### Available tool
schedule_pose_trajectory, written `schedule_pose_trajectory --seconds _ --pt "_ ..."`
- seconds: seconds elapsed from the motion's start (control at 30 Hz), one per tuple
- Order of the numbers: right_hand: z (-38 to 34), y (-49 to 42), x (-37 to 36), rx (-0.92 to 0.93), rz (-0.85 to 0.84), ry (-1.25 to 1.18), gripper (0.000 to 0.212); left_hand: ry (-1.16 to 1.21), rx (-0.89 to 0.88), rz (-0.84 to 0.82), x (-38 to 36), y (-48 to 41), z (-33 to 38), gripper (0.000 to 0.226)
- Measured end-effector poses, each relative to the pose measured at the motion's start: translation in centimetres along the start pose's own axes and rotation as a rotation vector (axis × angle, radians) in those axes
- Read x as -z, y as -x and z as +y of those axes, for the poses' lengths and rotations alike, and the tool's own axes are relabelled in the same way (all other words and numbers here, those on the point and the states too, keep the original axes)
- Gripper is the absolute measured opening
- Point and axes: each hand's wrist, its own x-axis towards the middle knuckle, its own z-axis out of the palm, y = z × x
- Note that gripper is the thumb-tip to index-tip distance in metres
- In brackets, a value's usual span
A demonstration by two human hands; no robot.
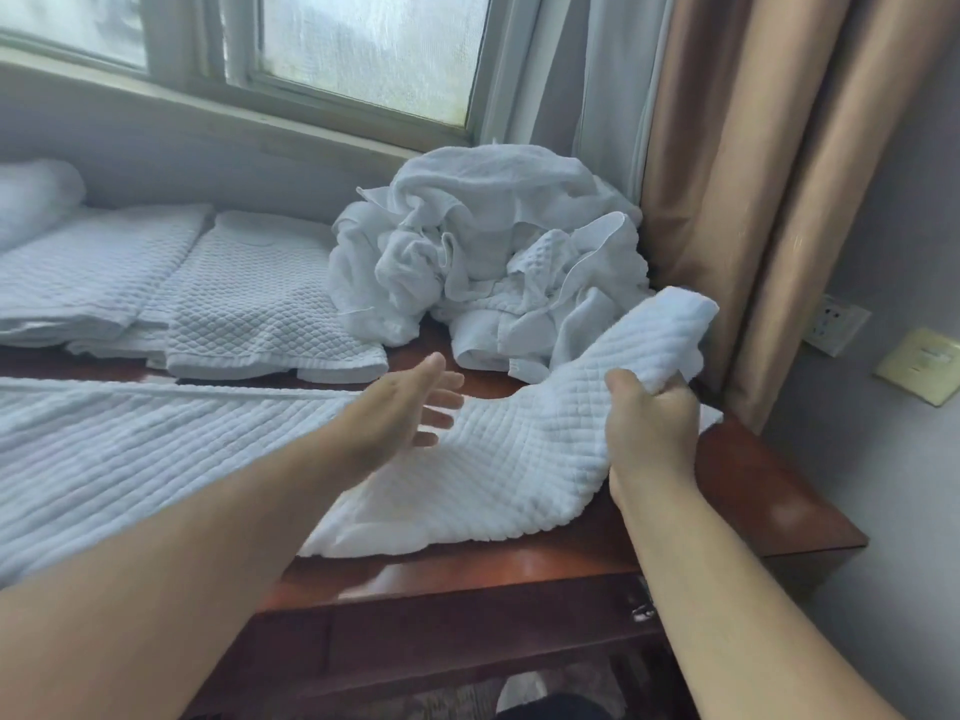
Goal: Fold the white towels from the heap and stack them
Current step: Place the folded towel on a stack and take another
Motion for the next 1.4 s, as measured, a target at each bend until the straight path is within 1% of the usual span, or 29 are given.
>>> schedule_pose_trajectory --seconds 0.03,0.1,0.17,0.2,0.23,0.27,0.3,0.33,0.37,0.4,0.47,0.5,0.53,0.6,0.63,0.7,0.77,0.83,0.93,1.0,1.1,1.2,1.27,1.33,1.4 --pt "-0.8 0.7 -1.1 0.137 -0.079 0.124 0.012 0.085 0.073 -0.025 1.3 0.4 0.4 0.062" --pt "-2.2 2.6 -3.5 0.39 -0.301 0.328 0.02 0.237 0.179 -0.07 4.3 1.1 0.8 0.079" --pt "-2.8 4.8 -6.0 0.572 -0.546 0.541 0.024 0.366 0.234 -0.077 7.0 2.1 1.0 0.093" --pt "-2.9 6.0 -7.0 0.64 -0.629 0.634 0.03 0.388 0.245 -0.077 8.2 2.5 0.9 0.096" --pt "-2.6 6.9 -7.8 0.686 -0.69 0.702 0.032 0.414 0.27 -0.059 9.2 3.1 0.9 0.094" --pt "-2.2 7.8 -8.4 0.705 -0.739 0.747 0.03 0.449 0.301 -0.044 9.9 3.7 0.9 0.087" --pt "-1.8 8.5 -8.9 0.711 -0.782 0.777 0.025 0.478 0.35 -0.013 10.4 4.2 0.8 0.076" --pt "-1.3 9.0 -9.3 0.712 -0.814 0.8 0.018 0.45 0.361 0.047 11.0 4.8 0.6 0.064" --pt "-1.0 9.5 -9.6 0.716 -0.836 0.814 0.012 0.409 0.338 0.086 11.2 5.1 0.1 0.053" --pt "-0.7 9.8 -9.9 0.712 -0.852 0.822 0.009 0.372 0.335 0.162 11.1 5.3 0.1 0.046" --pt "-0.5 10.2 -10.2 0.688 -0.852 0.837 0.009 0.306 0.292 0.229 11.6 5.4 -0.6 0.022" --pt "-0.5 10.2 -10.1 0.676 -0.82 0.873 0.013 0.307 0.347 0.247 11.7 5.4 -0.6 0.009" --pt "-0.5 10.0 -9.9 0.669 -0.77 0.934 0.02 0.201 0.345 0.241 11.8 5.8 -0.6 0.007" --pt "-0.2 9.5 -9.0 0.661 -0.675 1.086 0.037 0.138 0.404 0.226 12.1 6.2 0.0 0.013" --pt "-0.1 9.3 -8.5 0.652 -0.658 1.15 0.044 0.122 0.429 0.223 12.3 6.4 0.5 0.012" --pt "0.2 8.9 -7.7 0.638 -0.659 1.229 0.051 0.101 0.465 0.222 13.0 6.9 1.4 0.01" --pt "0.6 9.0 -6.9 0.606 -0.654 1.225 0.058 0.073 0.488 0.23 14.0 7.2 2.2 0.01" --pt "0.9 9.5 -6.6 0.593 -0.636 1.149 0.061 0.064 0.494 0.235 15.3 7.5 2.8 0.017" --pt "0.2 10.8 -7.4 0.678 -0.632 1.021 0.051 0.043 0.475 0.3 17.6 8.3 3.7 0.023" --pt "-0.6 11.8 -8.7 0.801 -0.611 0.929 0.043 -0.01 0.457 0.379 19.4 9.3 4.3 0.023" --pt "-2.2 13.6 -11.9 0.949 -0.653 0.845 0.028 -0.197 0.442 0.49 22.7 11.8 5.3 0.02" --pt "-3.3 15.5 -15.1 1.056 -0.723 0.848 0.013 -0.429 0.425 0.554 26.3 14.7 5.4 0.02" --pt "-3.6 16.7 -16.9 1.095 -0.789 0.843 0.012 -0.58 0.442 0.582 28.2 16.5 5.1 0.02" --pt "-3.4 17.8 -18.4 1.116 -0.865 0.806 0.02 -0.71 0.489 0.607 29.6 18.1 4.6 0.021" --pt "-3.0 18.8 -19.6 1.131 -0.942 0.795 0.026 -0.778 0.525 0.642 30.7 19.2 3.8 0.018"
